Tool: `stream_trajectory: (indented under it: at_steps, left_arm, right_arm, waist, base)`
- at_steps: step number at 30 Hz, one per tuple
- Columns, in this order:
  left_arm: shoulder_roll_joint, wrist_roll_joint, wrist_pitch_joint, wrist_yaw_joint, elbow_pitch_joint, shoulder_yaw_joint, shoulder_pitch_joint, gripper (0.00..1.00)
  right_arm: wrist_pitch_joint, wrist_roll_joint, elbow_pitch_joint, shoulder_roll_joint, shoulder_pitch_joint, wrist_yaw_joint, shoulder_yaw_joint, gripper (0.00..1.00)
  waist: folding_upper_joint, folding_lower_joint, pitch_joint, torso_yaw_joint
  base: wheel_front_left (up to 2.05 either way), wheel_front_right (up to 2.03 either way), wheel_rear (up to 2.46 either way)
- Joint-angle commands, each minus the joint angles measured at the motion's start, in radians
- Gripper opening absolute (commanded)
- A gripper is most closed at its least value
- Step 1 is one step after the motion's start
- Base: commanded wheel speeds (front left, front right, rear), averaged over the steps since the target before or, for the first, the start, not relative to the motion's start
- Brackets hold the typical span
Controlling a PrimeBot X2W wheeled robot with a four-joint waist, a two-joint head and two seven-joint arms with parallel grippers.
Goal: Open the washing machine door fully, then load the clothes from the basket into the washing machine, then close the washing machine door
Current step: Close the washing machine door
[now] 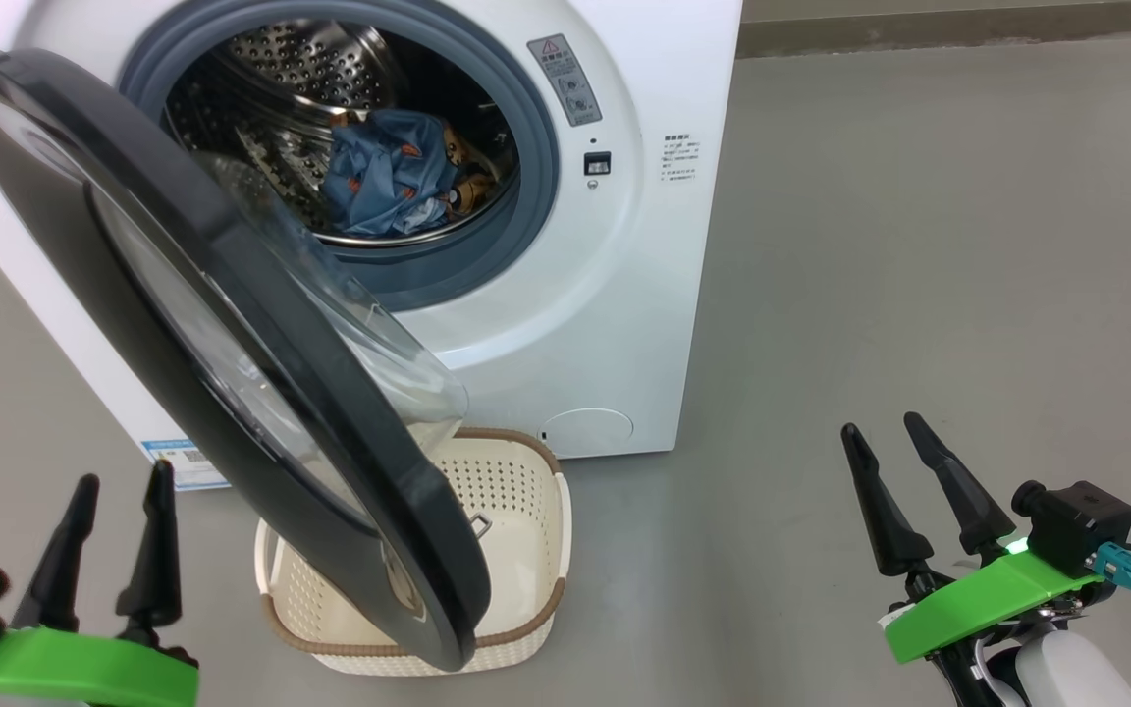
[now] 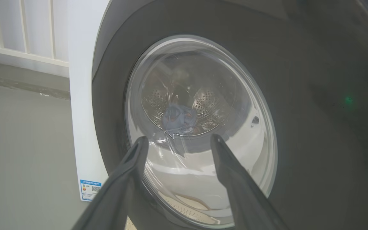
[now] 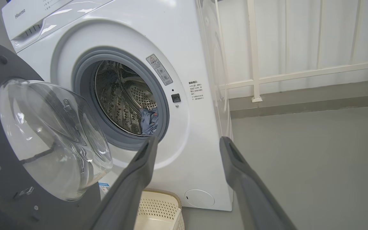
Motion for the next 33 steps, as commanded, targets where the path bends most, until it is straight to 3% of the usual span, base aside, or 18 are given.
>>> stream_trajectory:
  at_steps: [1, 11, 33]
  left_arm:
    - [0.033, 0.026, -0.023, -0.004, -0.013, 0.029, -0.023, 1.0]
    - [0.031, 0.165, -0.146, 0.025, 0.072, 0.0, -0.012, 1.0]
    - [-0.012, 0.234, -0.167, 0.019, 0.095, 0.01, 0.0, 1.0]
  right_arm:
    - [-0.005, -0.004, -0.024, -0.011, -0.011, 0.002, 0.019, 1.0]
    - [-0.005, -0.001, -0.023, -0.02, -0.016, 0.002, 0.022, 1.0]
    - [-0.005, -0.006, -0.025, -0.034, -0.018, 0.002, 0.027, 1.0]
  waist:
    - [-0.0001, 0.0, 0.0, 0.0]
    - [-0.0001, 0.0, -0.002, -0.006]
    - [-0.0001, 0.0, -0.006, 0.006]
  base:
    - [0.0, 0.0, 0.0]
    - [0.0, 0.0, 0.0]
    - [0.0, 0.0, 0.0]
